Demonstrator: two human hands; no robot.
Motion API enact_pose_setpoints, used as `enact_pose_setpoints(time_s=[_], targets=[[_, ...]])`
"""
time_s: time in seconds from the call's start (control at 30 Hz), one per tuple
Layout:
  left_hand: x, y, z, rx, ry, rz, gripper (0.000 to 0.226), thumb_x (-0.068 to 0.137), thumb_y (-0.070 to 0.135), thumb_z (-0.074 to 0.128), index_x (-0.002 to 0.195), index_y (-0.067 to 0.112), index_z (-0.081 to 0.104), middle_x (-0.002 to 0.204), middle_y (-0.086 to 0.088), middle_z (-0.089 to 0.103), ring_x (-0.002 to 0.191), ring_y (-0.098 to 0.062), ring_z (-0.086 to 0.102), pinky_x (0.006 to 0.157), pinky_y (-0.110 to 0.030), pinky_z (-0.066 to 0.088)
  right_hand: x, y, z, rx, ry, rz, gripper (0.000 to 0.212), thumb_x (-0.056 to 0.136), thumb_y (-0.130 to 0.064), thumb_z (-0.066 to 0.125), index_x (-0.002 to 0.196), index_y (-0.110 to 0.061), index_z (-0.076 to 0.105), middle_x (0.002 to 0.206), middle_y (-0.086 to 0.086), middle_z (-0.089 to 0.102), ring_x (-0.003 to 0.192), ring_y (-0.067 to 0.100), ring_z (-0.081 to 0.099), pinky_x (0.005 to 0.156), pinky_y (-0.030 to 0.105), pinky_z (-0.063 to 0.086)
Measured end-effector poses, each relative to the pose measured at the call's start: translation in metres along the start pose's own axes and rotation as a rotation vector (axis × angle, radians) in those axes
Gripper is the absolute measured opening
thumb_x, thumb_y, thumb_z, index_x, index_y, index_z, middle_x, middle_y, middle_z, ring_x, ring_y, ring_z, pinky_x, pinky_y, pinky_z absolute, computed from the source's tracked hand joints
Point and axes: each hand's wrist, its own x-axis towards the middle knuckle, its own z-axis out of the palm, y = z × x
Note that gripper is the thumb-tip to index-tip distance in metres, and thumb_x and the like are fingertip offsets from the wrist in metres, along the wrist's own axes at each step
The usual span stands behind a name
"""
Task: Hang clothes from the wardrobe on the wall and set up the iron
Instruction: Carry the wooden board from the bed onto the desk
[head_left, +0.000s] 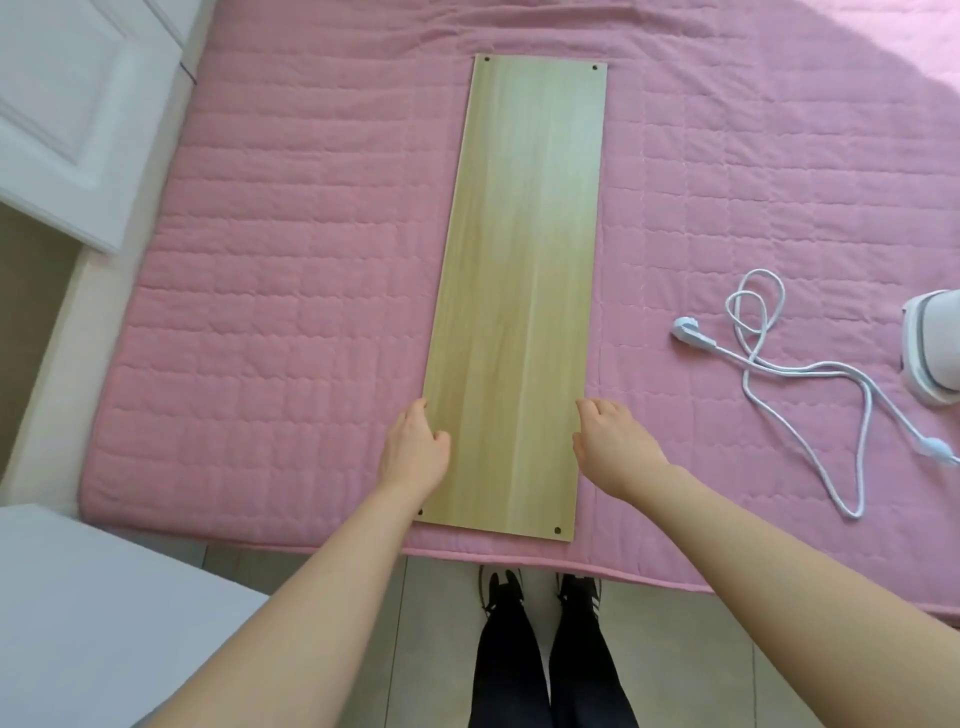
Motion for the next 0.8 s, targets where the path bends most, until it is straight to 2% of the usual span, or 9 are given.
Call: enact_pose_setpoints(time_s=[0.2,0.4,0.57,0.73,0.8], targets=[[0.037,-0.006,0.024,0.033,0.004,-0.048,0.058,0.092,0.015,0.046,0.147,0.01,0.028,0.149,-0.01,0.036,0.136,-0.028,0.034,0.11,-0.041,0.031,0.041,0.012,0.019,0.048,-0.062,0.044,0.027,0.093,-0.006,0.036,0.118,-0.002,0.044,0.124,0.017,0.05,0.114,0.034,0.044,0.088,0.039,0.041],[0.056,-0.01,0.042,0.066,0.009,-0.064,0.063,0.093,0.015,0.046,0.149,0.006,0.02,0.15,-0.013,0.033,0.138,-0.03,0.028,0.111,-0.042,0.026,0.07,0.005,0.021,0.394,-0.055,0.216,0.036,0.093,-0.006,0.04,0.127,0.005,0.036,0.129,0.024,0.045,0.115,0.036,0.046,0.089,0.037,0.039],[0.067,-0.016,0.047,-0.122,-0.008,-0.194,0.07,0.089,0.02,0.051,0.15,0.012,0.018,0.15,-0.011,0.036,0.136,-0.032,0.034,0.11,-0.047,0.032,0.084,0.003,0.015,0.652,-0.062,0.357,0.04,0.088,-0.014,0.046,0.125,-0.003,0.036,0.113,0.016,0.056,0.098,0.034,0.058,0.08,0.04,0.051],[0.064,-0.016,0.05,-0.112,0.039,-0.2,0.068,0.088,0.019,0.053,0.149,0.011,0.023,0.15,-0.009,0.035,0.137,-0.03,0.033,0.112,-0.045,0.03,0.08,0.0,0.011,0.757,-0.081,0.374,0.042,0.083,-0.014,0.05,0.122,-0.004,0.035,0.111,0.014,0.053,0.09,0.028,0.059,0.07,0.035,0.05],[0.062,-0.017,0.052,-0.117,0.061,-0.202,0.067,0.088,0.018,0.053,0.148,0.011,0.024,0.149,-0.01,0.035,0.137,-0.03,0.033,0.112,-0.044,0.03,0.077,0.002,0.011,0.794,-0.087,0.371,0.042,0.083,-0.015,0.051,0.12,-0.004,0.036,0.107,0.011,0.051,0.078,0.023,0.055,0.061,0.031,0.046]])
